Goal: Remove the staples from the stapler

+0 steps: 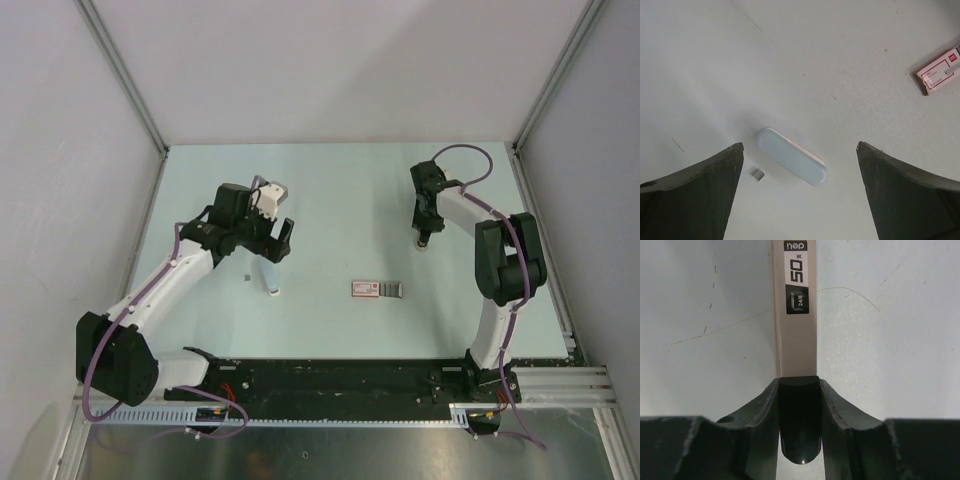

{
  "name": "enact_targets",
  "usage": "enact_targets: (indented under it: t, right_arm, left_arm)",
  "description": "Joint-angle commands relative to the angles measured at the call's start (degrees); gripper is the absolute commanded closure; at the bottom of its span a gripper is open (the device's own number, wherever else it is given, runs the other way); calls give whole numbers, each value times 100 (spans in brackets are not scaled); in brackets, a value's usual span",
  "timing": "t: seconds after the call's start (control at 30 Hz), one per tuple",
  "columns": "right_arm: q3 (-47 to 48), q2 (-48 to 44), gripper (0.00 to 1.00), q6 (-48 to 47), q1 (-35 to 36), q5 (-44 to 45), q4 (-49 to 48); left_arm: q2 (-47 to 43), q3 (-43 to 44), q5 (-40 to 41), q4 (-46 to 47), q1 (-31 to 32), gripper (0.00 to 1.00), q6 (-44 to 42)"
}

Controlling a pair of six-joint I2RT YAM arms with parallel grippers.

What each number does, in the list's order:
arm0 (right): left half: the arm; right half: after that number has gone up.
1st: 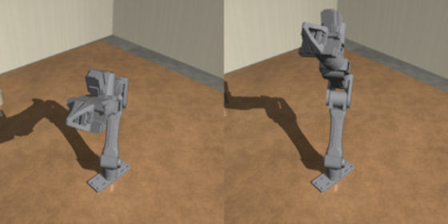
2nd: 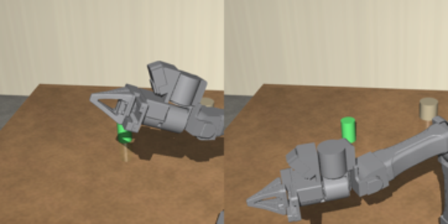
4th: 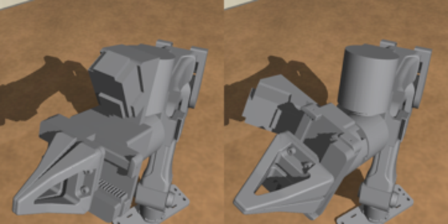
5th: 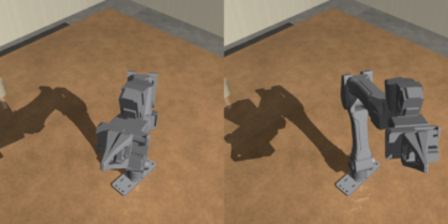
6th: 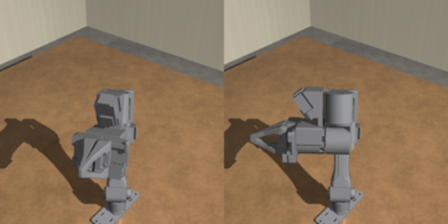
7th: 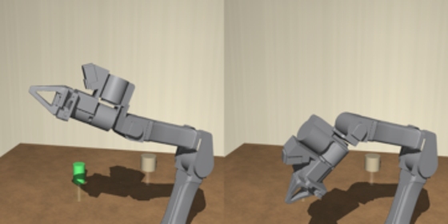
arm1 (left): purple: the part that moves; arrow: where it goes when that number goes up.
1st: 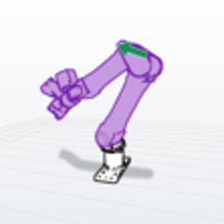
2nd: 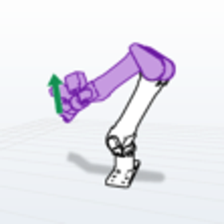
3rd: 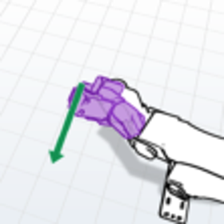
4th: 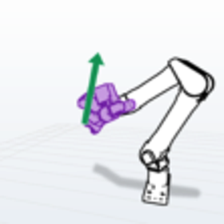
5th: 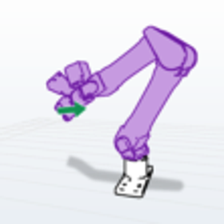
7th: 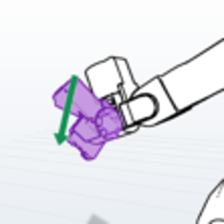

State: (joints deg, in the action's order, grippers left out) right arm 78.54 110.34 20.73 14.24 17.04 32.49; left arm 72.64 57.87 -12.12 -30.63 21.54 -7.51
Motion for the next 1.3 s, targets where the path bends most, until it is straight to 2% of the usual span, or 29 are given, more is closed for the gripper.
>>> enact_targets:
  t: [0.0,0.1,0.2,0.27,0.4,0.53,0.7,1.07,1.27]
  right_arm:
    - [-21,139,71,112,86,-106,-89]
    - [-16,162,81,195,191,-177,-107]
    - [-15,66,96,347,364,-344,-112]
    - [-15,-59,99,501,557,-507,-133]
    - [-14,-488,100,808,1090,-863,-460]
    - [-14,-933,100,1173,1544,-1301,-1029]
    - [-14,-1260,100,1890,1996,-1464,-1350]
    - [-116,-1423,100,2979,3175,-787,-1913]
    - [-137,-1565,100,3295,3491,-561,-2149]
  left_arm:
    - [-146,252,46,27,23,1,-17]
    - [-126,271,-17,28,18,4,-18]
    - [-101,300,-141,27,21,9,21]
    - [-68,336,-302,26,25,10,67]
    - [57,519,-1018,12,-38,2,400]
    - [183,707,-1995,25,-65,1,592]
    - [413,502,-2860,75,-55,0,232]
    - [725,52,-3316,226,50,1,-111]
    - [783,-144,-3111,444,52,2,-276]
